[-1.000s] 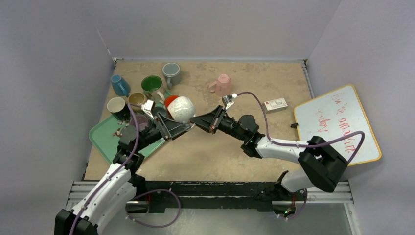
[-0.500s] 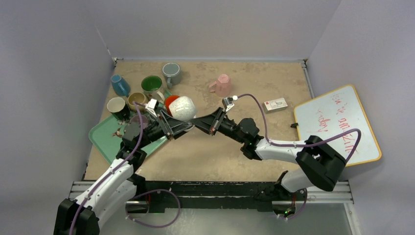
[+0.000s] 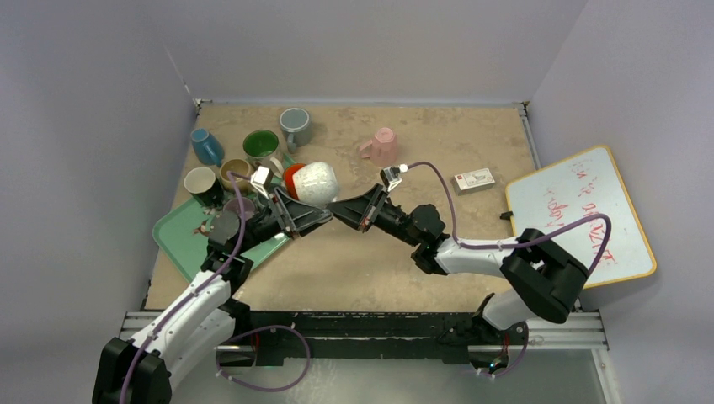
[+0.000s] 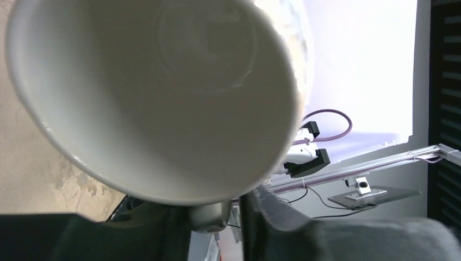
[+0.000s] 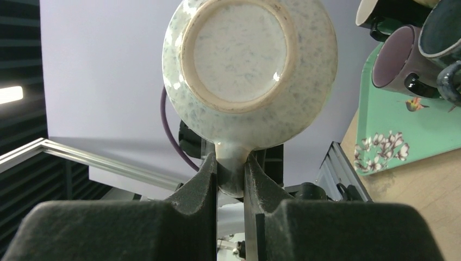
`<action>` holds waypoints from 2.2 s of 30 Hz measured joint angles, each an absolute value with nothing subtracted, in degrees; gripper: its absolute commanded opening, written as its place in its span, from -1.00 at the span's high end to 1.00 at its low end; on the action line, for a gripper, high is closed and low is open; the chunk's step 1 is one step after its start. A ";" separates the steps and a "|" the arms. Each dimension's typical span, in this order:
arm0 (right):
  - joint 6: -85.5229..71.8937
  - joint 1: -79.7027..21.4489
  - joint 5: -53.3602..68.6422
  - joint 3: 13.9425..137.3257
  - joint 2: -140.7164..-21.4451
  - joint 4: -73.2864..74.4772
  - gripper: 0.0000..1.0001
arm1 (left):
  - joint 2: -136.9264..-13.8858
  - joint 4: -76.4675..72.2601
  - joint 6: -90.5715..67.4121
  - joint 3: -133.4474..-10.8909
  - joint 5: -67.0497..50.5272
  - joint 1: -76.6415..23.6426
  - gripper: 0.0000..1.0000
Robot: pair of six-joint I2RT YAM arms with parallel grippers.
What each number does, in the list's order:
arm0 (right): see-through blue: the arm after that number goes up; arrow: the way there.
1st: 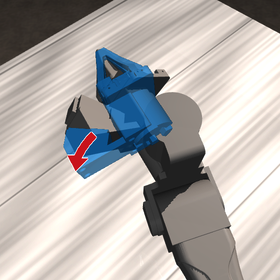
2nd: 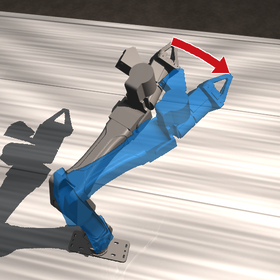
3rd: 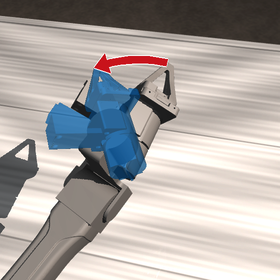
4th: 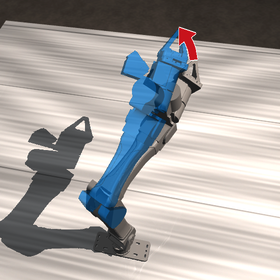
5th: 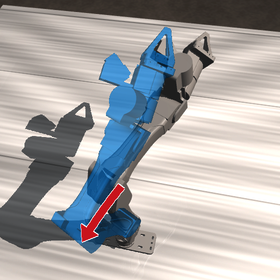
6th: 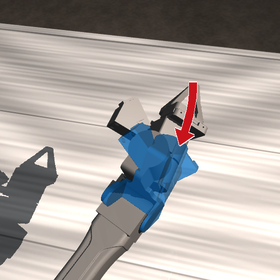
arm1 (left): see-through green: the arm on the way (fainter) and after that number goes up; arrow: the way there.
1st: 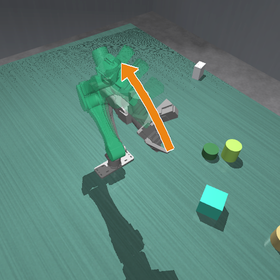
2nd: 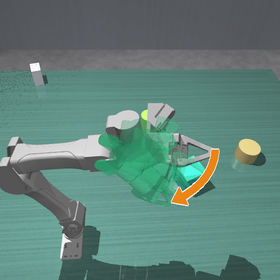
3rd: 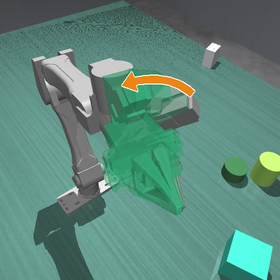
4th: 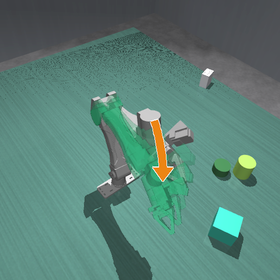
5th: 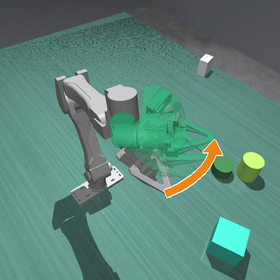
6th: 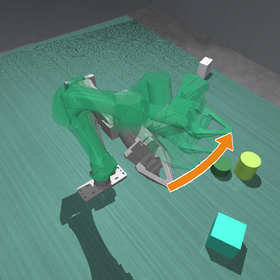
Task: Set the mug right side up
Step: Turn over the cup at the center of the board, then place the cup on the tray.
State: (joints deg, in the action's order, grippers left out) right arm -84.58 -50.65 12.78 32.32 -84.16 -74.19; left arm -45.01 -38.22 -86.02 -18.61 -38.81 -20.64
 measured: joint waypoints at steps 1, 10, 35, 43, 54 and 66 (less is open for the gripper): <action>-84.68 -50.70 12.84 32.32 -84.16 -74.28 1.00 | -45.12 -38.09 -85.95 -18.61 -38.85 -20.64 0.75; -83.29 -50.68 12.99 31.90 -83.68 -73.34 1.00 | -44.27 -35.33 -86.19 -18.63 -39.29 -20.64 1.00; -76.07 -52.29 10.96 25.78 -64.77 -47.46 -0.70 | -34.65 -11.79 -80.90 -10.37 -33.06 -20.62 1.00; -70.35 -52.29 8.29 26.94 -55.09 -35.59 -0.98 | -31.70 8.64 -71.83 -19.18 -24.82 -20.64 1.00; -68.49 -52.29 7.55 26.39 -47.05 -28.75 -0.97 | -27.59 34.20 -55.79 -38.11 2.59 -20.64 1.00; -67.40 -52.27 7.09 23.24 -34.28 -20.95 -0.98 | -30.26 45.21 -46.24 -43.44 24.86 -20.62 1.00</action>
